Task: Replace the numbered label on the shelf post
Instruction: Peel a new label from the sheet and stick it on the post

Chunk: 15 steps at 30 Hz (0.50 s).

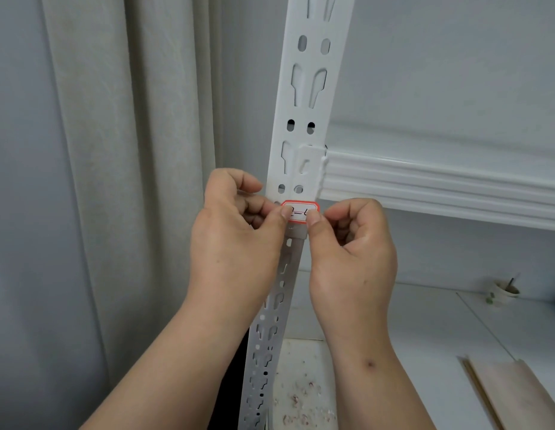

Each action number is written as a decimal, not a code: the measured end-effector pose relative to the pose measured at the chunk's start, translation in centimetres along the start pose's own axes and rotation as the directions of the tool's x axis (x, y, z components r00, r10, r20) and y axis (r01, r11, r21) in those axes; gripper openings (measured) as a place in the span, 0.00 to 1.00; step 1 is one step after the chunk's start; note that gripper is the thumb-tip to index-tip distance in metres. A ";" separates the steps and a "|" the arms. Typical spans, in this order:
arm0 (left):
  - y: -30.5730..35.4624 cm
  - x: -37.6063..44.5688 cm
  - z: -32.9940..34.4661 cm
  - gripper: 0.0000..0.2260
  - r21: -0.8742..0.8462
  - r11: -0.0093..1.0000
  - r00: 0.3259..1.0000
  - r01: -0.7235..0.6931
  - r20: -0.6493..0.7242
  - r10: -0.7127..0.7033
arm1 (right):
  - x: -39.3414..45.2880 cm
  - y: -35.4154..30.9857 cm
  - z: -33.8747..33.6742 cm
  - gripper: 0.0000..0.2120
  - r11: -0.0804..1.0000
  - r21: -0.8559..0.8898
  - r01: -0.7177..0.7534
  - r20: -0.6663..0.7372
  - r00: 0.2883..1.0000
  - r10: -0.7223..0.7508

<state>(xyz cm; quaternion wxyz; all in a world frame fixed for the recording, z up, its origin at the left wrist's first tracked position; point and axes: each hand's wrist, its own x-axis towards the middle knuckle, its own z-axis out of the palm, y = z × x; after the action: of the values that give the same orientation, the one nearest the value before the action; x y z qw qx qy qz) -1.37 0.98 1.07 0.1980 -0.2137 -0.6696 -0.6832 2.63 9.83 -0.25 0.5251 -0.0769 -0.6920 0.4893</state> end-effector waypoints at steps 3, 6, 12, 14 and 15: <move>0.0 0.0 0.1 0.18 0.027 1.000 1.000 -0.013 -0.018 0.014 | 0.1 0.1 0.1 0.12 1.000 0.000 -0.003 0.000 1.000 0.003; 0.2 0.0 0.1 0.18 0.043 0.999 0.999 -0.025 -0.027 0.026 | 0.2 0.1 0.1 0.12 1.000 0.000 0.003 -0.002 1.000 -0.003; 0.5 -0.1 0.4 0.18 0.033 0.999 0.999 -0.041 -0.026 0.042 | 0.2 0.2 0.1 0.13 1.000 0.015 0.005 -0.013 1.000 -0.004; 0.5 -0.1 0.5 0.18 0.044 0.998 0.998 -0.049 -0.025 0.050 | 0.2 0.3 0.0 0.12 1.000 0.016 0.005 -0.010 1.000 -0.005; 0.4 -0.1 0.5 0.19 0.051 0.997 0.998 -0.053 -0.025 0.055 | 0.2 0.3 0.0 0.13 1.000 0.019 0.004 -0.007 1.000 -0.003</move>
<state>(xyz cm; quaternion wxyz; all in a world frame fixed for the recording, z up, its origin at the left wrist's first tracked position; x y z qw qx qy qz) -1.06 1.45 1.40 0.2305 -0.2175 -0.6780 -0.6632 2.39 10.10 -0.34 0.5292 -0.0725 -0.6856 0.4945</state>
